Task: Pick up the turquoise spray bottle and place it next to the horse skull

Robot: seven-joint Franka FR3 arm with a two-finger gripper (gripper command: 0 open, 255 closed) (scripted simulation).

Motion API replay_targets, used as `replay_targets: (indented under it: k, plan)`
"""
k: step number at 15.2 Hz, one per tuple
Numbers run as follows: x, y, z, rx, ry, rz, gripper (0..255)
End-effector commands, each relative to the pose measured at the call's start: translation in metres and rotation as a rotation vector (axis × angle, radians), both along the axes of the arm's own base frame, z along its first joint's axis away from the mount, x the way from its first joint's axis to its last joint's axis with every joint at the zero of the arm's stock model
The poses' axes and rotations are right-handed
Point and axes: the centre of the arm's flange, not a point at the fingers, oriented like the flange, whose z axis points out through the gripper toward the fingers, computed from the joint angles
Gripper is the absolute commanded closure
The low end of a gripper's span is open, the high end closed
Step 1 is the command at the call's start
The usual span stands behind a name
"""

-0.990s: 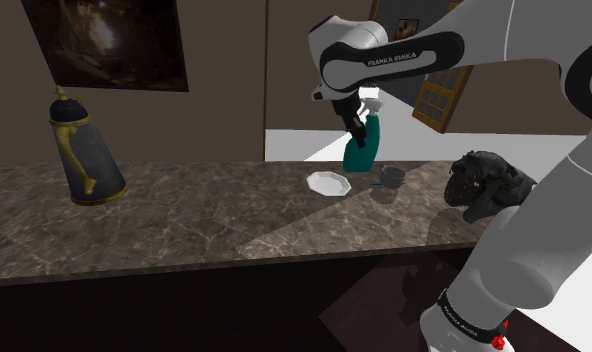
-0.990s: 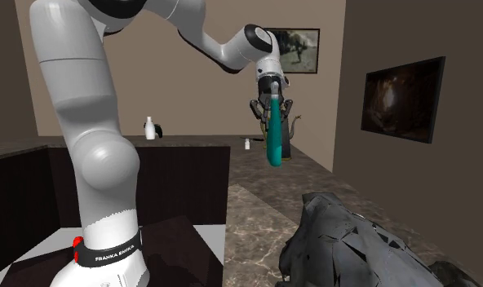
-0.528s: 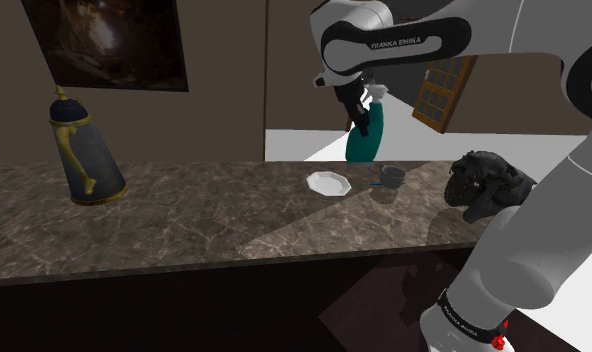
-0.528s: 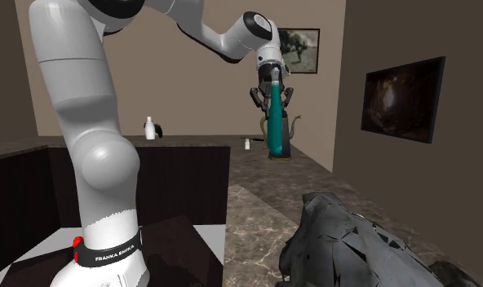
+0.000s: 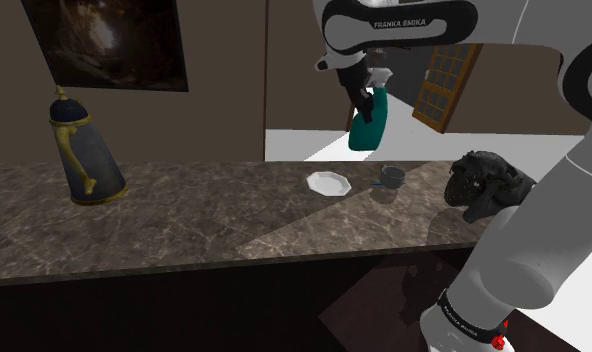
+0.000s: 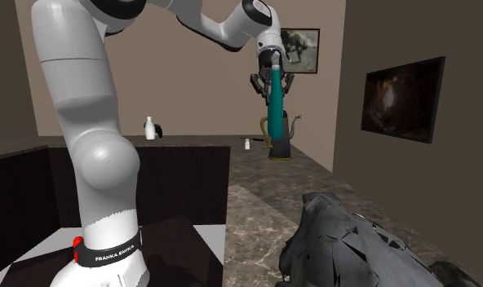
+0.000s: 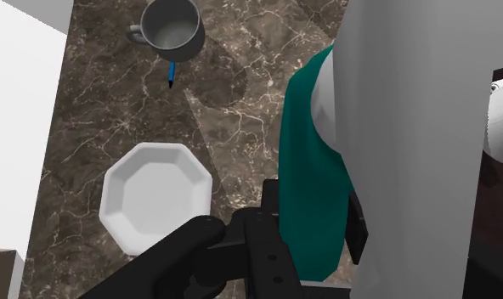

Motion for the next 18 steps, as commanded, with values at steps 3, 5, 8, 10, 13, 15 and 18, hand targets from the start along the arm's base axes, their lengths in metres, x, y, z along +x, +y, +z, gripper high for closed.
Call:
replay_targets:
  k: [3, 5, 8, 10, 13, 15, 18]
  plan:
    - [-0.001, 0.001, 0.022, 0.0, 0.0, 0.0, 255]
    - [-0.001, 0.001, 0.032, 0.0, 0.0, 0.0, 255]
    - [-0.001, 0.001, 0.048, 0.0, 0.0, 0.0, 255]
    - [-0.001, 0.001, 0.058, 0.0, 0.0, 0.0, 255]
    - [-0.001, 0.001, 0.073, 0.0, 0.0, 0.0, 255]
    - [-0.017, -0.02, 0.073, 0.0, 0.0, 0.0, 255]
    - [-0.042, -0.05, 0.073, 0.0, 0.0, 0.0, 255]
